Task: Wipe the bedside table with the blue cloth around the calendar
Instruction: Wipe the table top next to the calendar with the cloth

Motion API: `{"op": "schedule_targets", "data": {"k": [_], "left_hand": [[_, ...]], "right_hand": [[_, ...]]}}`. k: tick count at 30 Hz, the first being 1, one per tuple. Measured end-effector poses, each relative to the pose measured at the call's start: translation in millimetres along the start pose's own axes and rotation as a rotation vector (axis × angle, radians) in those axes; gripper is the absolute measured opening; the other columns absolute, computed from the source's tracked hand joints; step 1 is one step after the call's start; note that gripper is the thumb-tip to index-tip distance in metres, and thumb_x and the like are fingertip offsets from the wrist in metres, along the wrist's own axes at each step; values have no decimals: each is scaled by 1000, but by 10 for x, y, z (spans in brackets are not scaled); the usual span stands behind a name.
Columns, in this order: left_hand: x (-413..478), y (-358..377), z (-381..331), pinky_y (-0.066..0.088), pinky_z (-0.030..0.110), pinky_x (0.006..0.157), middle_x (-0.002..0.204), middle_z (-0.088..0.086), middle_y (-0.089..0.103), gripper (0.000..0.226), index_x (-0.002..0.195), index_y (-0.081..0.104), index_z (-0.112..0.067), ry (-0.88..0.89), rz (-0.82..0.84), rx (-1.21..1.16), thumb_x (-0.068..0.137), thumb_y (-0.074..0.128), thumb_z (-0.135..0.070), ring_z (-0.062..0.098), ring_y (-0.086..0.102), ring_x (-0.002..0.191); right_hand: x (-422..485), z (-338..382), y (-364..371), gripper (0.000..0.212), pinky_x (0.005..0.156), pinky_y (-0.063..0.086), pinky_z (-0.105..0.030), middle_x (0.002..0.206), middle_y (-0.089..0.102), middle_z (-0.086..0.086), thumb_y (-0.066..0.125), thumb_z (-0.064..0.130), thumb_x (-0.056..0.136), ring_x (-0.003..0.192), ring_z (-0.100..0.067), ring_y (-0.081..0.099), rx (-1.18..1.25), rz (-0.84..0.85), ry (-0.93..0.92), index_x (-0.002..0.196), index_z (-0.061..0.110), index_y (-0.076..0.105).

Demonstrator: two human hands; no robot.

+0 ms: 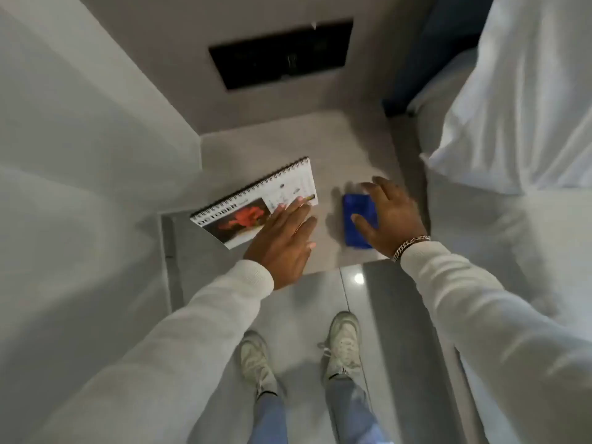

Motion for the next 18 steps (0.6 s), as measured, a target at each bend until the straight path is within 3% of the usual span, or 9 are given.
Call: {"op": "schedule_targets", "data": {"k": [4,8,13,18], "left_hand": [[53,868,85,31,51,117,148,21,47,50,135,52,0,-16,108,-44,94,39,-27,36,38,142],[49,1436,165,28,51,118,154,21,38,51,138,47,-2,64,187,63,94,38,-25,36,30,146],[-31,1692,271,20,54,120,161,18,22,70,150,26,-7,136,221,161,88,41,-35,34,16,151],[-35,1718,305,12,52,122,162,16,18,76,153,16,-10,158,176,206,87,41,-38,33,14,152]], "right_hand": [[29,-297,686,60,104,37,-54,147,40,-17,58,47,82,131,-39,39,-113,-25,36,131,15,46],[-14,-453,987,58,108,28,-60,153,32,-16,47,53,87,140,-37,31,-172,-168,114,134,19,43],[-39,-537,1122,61,109,24,-64,156,28,-17,42,59,88,142,-44,22,-164,-245,194,139,25,37],[-5,-542,1138,58,109,25,-65,153,32,-19,41,55,91,137,-51,27,-149,-247,215,138,23,40]]}}
Point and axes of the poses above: each hand's wrist, its own x-axis towards the middle knuckle, its own y-axis out of the palm, z = x × y, the point moved 10 cm from there along x, towards the middle knuckle
